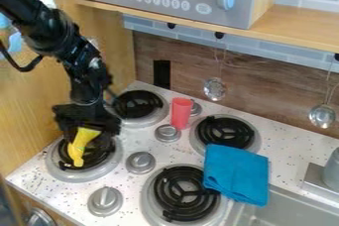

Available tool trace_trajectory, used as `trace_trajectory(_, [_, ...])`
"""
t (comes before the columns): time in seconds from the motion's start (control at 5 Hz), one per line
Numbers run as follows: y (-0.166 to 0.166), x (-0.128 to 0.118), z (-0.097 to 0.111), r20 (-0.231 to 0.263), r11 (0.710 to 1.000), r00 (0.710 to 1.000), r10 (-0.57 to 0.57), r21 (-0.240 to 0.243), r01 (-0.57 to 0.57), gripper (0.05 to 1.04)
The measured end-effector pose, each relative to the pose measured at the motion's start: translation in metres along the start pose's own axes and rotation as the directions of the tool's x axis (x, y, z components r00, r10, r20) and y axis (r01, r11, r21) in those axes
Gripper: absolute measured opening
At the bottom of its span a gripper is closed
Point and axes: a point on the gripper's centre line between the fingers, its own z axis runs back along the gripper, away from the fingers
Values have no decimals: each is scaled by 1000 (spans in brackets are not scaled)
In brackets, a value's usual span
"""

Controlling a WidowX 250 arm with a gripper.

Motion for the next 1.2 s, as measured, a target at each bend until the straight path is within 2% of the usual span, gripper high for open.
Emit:
trace_trajectory(0.2, [13,15,-10,4,998,998,66,14,-66,1001])
trace_trajectory(0.4, [15,28,-29,-7,990,990,138,27,-138,1001])
trace_trajectory(0.8, [15,41,-62,-13,976,978,208,76,-206,1001])
trace_trajectory(1.0, [17,49,-66,-2,974,978,208,92,-207,948])
trace_trajectory(1.2, [13,49,-66,-9,981,983,184,62,-183,674])
